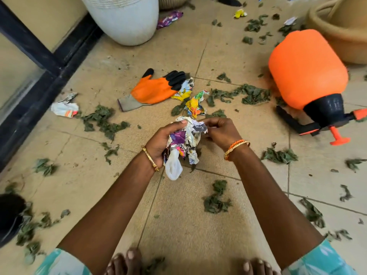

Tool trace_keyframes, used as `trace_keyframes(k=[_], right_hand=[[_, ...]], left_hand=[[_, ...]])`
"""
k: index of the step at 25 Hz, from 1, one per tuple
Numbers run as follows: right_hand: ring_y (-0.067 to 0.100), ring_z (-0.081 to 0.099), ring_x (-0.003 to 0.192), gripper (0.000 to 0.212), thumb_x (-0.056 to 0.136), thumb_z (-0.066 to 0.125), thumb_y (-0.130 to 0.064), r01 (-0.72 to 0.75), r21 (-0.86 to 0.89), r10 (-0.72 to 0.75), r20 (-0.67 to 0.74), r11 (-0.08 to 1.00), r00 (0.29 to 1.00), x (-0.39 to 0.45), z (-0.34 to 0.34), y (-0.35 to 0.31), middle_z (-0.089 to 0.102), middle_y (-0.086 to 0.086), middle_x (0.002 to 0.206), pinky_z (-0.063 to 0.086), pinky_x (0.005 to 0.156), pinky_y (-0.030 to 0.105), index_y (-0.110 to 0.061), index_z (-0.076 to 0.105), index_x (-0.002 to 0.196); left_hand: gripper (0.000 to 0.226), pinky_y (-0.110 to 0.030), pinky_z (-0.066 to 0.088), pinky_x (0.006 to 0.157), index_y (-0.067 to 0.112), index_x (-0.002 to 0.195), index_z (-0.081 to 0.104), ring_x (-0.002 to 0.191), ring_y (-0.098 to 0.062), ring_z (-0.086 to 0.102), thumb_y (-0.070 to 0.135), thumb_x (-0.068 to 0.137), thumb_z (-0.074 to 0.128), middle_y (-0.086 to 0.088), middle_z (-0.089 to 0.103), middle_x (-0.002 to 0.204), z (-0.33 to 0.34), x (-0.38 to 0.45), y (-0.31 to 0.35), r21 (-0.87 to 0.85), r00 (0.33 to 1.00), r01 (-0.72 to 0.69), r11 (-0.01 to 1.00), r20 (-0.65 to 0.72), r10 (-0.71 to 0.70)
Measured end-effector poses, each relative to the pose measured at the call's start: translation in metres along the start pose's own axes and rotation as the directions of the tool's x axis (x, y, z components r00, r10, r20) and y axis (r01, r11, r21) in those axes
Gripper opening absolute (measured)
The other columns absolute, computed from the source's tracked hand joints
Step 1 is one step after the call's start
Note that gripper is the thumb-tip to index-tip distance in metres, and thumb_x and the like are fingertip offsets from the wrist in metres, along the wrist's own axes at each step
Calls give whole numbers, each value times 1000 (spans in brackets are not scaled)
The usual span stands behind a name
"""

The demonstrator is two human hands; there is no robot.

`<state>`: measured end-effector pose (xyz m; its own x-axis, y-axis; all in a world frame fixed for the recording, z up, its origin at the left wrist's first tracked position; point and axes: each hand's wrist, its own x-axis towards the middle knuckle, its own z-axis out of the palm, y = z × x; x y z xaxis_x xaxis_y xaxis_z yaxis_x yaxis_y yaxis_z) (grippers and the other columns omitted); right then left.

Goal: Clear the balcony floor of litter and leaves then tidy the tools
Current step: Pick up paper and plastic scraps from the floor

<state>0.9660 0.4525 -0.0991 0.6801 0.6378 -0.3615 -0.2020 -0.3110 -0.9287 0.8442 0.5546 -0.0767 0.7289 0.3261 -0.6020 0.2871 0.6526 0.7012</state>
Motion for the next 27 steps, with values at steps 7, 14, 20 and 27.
trace_keyframes(k=[7,14,20,27], right_hand=[[39,43,120,56,81,65,-26,264,-883,-396,100,387,913,61,8,-3,47,21,130,39,96,43,-16,47,134],[21,63,71,20,87,56,-9,347,-499,-542,-324,794,775,62,-2,-4,68,12,83,47,67,29,-3,66,103],[10,42,43,21,90,37,-9,-185,573,244,-27,799,969,22,7,-29,44,3,59,40,41,17,-9,49,72],[16,42,51,19,91,49,-8,-293,61,284,123,954,951,16,51,-15,50,9,65,39,44,20,-10,56,73]], left_hand=[[31,-32,55,73,9,84,74,69,-22,69,26,93,50,-9,73,79,-22,-4,10,-64,994,-42,997,-105,36],[24,-31,55,72,8,95,69,68,-22,68,25,89,53,-8,73,78,-42,-7,7,-48,993,-68,997,-96,64],[24,-30,57,66,7,87,73,66,-23,69,24,78,58,-10,73,78,-46,-6,10,-79,999,-47,996,-3,47],[18,-30,57,69,7,76,77,67,-22,70,17,76,61,-9,74,78,-59,-8,22,-78,986,-21,997,163,33]])
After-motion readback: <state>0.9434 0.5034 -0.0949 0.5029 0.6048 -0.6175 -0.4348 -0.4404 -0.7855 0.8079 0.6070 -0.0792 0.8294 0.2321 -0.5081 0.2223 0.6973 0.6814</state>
